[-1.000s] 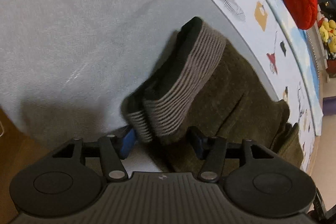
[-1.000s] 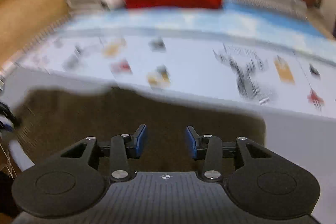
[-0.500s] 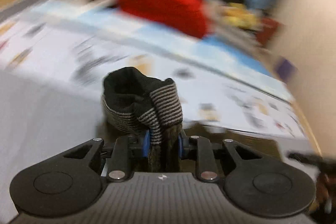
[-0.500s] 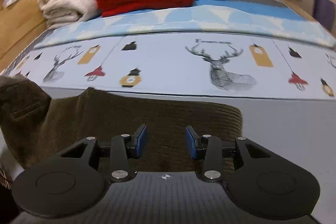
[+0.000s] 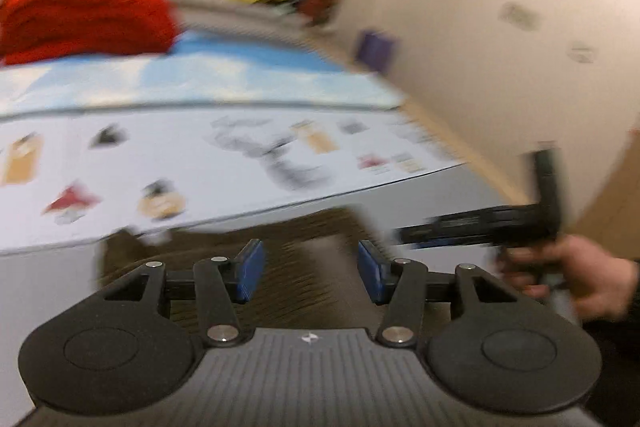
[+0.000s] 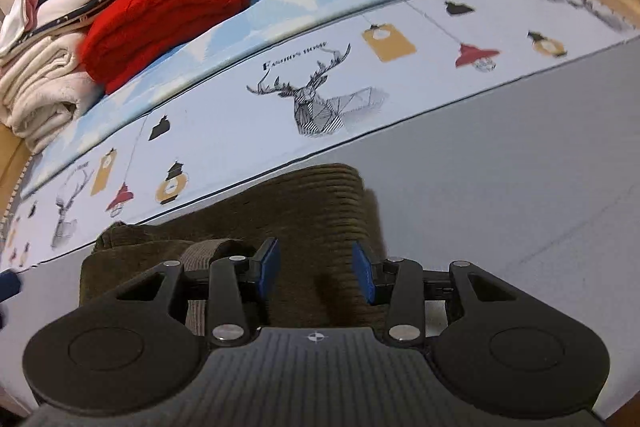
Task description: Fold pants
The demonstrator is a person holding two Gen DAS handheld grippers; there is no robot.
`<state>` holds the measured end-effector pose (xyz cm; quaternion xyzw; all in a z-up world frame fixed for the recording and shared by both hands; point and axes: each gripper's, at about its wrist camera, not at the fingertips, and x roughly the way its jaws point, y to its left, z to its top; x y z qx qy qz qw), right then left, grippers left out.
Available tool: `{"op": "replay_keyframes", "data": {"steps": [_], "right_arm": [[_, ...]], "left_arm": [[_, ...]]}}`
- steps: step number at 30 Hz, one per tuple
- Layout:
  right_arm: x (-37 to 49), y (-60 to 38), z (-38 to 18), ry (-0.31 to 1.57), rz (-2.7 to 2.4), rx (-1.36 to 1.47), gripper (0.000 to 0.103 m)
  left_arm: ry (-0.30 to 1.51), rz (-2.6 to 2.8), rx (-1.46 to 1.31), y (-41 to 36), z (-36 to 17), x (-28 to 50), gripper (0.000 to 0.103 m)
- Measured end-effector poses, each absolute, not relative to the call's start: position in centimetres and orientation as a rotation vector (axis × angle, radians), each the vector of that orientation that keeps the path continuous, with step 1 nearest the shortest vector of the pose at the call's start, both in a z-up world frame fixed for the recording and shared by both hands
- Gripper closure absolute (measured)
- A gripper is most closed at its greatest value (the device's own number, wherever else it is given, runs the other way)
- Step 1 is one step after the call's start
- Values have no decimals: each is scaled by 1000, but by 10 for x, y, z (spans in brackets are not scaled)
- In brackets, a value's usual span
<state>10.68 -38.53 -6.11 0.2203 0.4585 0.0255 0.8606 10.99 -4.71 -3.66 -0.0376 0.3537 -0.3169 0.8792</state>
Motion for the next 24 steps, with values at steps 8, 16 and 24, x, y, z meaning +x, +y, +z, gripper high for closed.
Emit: {"op": "replay_keyframes", "data": {"steps": [8, 16, 24], "right_arm": [[123, -346, -86, 1136, 244, 513, 31], [143, -331, -93, 1162, 234, 607, 23], [147, -304, -107, 1260, 270, 451, 17]], "left_arm": [[892, -477, 28, -14, -65, 137, 46], [898, -468, 69, -10, -61, 119, 46], [909, -471, 81, -6, -63, 119, 46]]}}
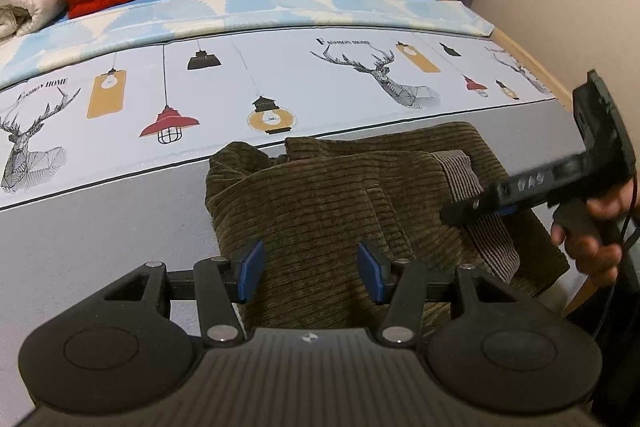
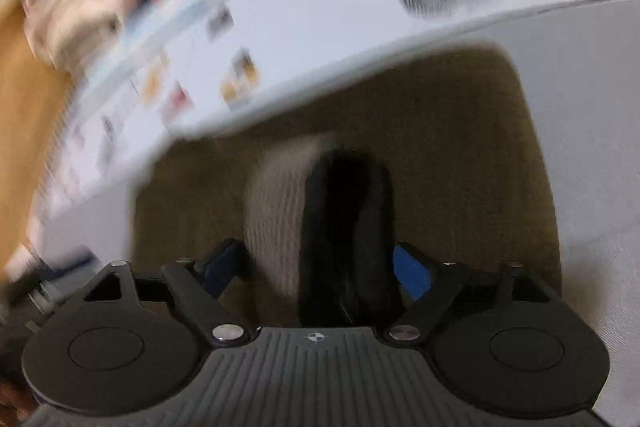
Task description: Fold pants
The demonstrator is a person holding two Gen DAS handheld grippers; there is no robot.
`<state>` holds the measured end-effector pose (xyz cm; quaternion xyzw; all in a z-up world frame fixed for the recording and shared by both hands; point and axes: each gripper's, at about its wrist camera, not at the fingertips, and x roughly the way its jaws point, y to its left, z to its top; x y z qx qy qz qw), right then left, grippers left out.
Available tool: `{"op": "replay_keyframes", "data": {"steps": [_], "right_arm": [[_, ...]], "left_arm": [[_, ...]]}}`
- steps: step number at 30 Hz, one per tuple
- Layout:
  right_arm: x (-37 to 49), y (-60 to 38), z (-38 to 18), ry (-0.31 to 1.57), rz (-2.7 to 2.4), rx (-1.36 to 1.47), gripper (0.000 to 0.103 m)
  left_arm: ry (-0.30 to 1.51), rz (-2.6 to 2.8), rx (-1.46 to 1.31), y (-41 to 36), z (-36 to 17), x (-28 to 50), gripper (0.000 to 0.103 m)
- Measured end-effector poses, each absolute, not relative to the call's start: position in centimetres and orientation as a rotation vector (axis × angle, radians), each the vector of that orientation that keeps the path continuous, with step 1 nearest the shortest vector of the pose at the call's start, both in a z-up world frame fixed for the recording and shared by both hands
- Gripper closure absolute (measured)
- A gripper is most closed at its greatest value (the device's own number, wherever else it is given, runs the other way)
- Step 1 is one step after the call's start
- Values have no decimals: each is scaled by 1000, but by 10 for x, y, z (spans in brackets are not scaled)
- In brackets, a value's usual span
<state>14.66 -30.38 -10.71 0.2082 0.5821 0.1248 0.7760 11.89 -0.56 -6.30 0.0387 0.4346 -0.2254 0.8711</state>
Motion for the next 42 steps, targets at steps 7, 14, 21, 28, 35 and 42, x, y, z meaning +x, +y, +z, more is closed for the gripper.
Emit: {"op": "replay_keyframes", "data": {"steps": [7, 14, 21, 28, 35, 42], "right_arm": [[144, -296, -92, 1176, 316, 396, 65], [111, -354, -22, 896, 313, 500, 78], [102, -390, -58, 1119, 127, 380, 66], [92, -406, -46, 1034, 165, 455, 57], [96, -397, -75, 1205, 194, 334, 23], [93, -388, -77, 1220, 245, 293, 27]], "left_arm": [[896, -428, 61, 1, -60, 122, 46], [854, -357, -36, 14, -49, 129, 48], [849, -427, -9, -4, -48, 130, 50], [939, -678, 121, -36, -64, 112, 51], [1089, -708, 325, -60, -99, 103, 52], [878, -557, 109, -44, -66, 133, 61]]}}
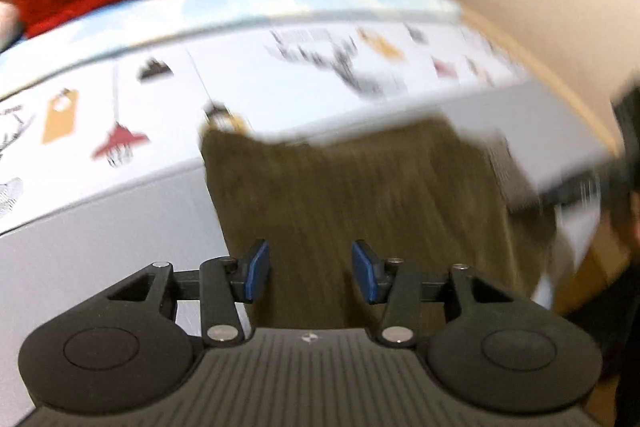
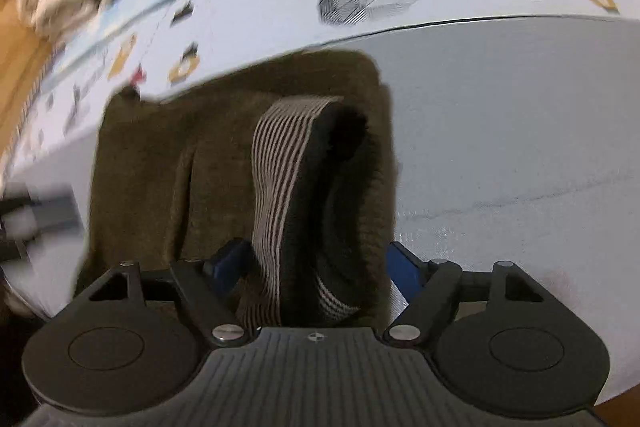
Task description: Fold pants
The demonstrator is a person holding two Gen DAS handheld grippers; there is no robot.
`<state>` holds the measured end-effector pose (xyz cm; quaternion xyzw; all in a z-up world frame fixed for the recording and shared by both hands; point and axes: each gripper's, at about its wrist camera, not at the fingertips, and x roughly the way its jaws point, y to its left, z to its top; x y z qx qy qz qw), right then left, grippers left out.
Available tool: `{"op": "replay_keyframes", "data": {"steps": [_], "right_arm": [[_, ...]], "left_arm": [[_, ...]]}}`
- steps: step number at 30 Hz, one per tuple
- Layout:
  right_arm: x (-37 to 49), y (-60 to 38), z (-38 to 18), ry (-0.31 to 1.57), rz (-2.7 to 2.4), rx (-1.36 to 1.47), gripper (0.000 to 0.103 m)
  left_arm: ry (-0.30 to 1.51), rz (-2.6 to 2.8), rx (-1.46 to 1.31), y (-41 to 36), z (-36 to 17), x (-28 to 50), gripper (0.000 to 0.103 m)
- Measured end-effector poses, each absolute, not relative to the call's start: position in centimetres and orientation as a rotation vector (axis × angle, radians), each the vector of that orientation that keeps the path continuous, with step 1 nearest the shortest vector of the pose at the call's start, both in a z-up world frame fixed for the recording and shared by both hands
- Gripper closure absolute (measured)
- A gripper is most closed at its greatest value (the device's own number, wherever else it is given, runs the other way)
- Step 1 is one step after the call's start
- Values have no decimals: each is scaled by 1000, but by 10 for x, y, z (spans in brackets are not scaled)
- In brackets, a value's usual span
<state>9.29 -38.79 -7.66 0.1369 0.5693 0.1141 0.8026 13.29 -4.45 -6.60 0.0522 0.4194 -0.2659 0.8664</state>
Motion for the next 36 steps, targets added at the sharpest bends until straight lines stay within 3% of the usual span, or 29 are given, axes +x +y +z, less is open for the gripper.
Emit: {"op": "replay_keyframes", "data": {"steps": [5, 10, 14, 16, 17, 19, 20, 21, 25, 32, 34, 36], "right_arm": [[90, -404, -68, 1173, 251, 383, 37], [84, -403, -83, 1250, 296, 320, 38], [87, -405, -79, 1216, 287, 370, 37], [93, -406, -77, 1179, 254, 380, 26], [96, -407, -78, 1168, 232, 382, 23], [104, -405, -83, 1171, 209, 372, 14], [108, -404, -86, 1181, 218, 368, 13], [113, -401, -91, 1195, 227, 363, 12], [132, -396, -109, 1225, 251, 418, 8], [142, -383, -117, 1239, 270, 424, 8], [144, -379, -114, 1227, 271, 402, 17], [144, -377, -111, 1209, 276, 394, 27]], "left_arm": [[819, -531, 80, -59, -61, 157, 78], [963, -417, 158, -75, -99, 192, 84], [1079, -321, -26, -54, -118, 218, 84], [1097, -306, -134, -42, -113, 222, 82], [1096, -304, -179, -37, -110, 223, 75], [1093, -300, -230, -30, -108, 224, 41], [1100, -283, -236, -29, -110, 224, 19], [1126, -271, -234, -28, -114, 226, 15], [1247, -309, -320, -26, -135, 225, 15], [1267, -348, -341, -30, -149, 232, 17], [1251, -350, -320, -32, -147, 233, 22], [1225, -359, -292, -37, -143, 232, 39]]}}
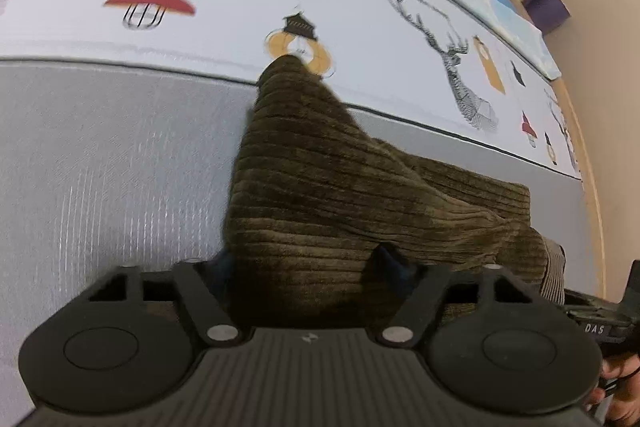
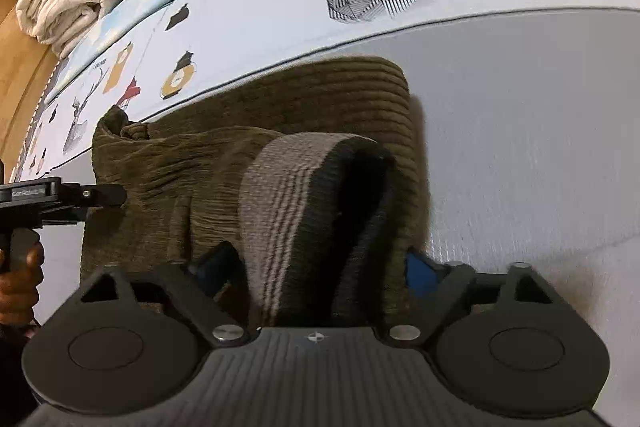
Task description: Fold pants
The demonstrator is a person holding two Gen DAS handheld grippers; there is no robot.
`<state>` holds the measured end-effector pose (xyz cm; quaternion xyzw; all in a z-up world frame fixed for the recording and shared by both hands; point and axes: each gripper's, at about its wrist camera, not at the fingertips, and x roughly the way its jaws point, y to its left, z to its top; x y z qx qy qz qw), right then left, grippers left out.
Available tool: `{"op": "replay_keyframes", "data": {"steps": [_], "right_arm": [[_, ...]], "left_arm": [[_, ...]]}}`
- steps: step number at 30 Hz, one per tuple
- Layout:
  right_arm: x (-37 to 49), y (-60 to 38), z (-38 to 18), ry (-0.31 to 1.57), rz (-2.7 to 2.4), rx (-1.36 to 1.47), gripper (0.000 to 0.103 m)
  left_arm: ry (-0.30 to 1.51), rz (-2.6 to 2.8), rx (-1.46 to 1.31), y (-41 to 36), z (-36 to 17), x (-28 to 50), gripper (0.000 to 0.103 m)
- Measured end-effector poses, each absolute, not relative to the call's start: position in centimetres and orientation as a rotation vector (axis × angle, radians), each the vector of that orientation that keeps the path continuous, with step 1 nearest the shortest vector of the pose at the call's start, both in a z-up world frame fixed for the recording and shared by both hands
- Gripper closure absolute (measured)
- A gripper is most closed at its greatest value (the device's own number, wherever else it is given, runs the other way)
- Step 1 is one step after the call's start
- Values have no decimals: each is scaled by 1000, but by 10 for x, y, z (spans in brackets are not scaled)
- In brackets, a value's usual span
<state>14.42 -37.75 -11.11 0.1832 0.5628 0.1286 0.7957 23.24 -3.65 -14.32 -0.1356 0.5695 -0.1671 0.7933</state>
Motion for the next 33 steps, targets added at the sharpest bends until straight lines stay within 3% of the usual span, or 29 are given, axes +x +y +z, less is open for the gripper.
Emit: {"op": "replay_keyframes", "data": {"steps": [1, 3, 6, 11, 17, 20, 22, 25, 29, 31, 33], "right_arm": [[144, -376, -108, 1194, 279, 387, 35], [143, -377, -98, 1149, 275, 384, 44], [147, -381, -81, 1050, 281, 434, 51], [163, -360, -54, 893, 336, 435, 52], [196, -321, -42, 788, 372, 402, 52], [219, -306, -53, 818, 322, 397, 46], [233, -297, -66, 899, 210, 336, 33], [241, -293, -82, 1008, 159, 290, 34], [243, -294, -78, 1006, 178, 291, 34], [242, -294, -83, 1029, 170, 253, 30], [241, -296, -91, 1064, 153, 270, 25]], "left_arm": [[1205, -365, -265, -39, -139, 231, 44], [1144, -375, -225, -41, -125, 230, 71], [1035, -377, -240, -32, -102, 231, 78], [844, -300, -146, -20, -67, 232, 79], [738, -195, -170, 12, -53, 246, 74], [682, -79, -116, 24, -49, 251, 72], [714, -75, -118, 33, -45, 254, 69], [789, -214, -134, 31, -50, 254, 68], [941, -340, -33, 11, -73, 252, 68], [1129, -330, 7, 5, -104, 255, 63], [1129, -314, 59, 1, -108, 253, 56]]}}
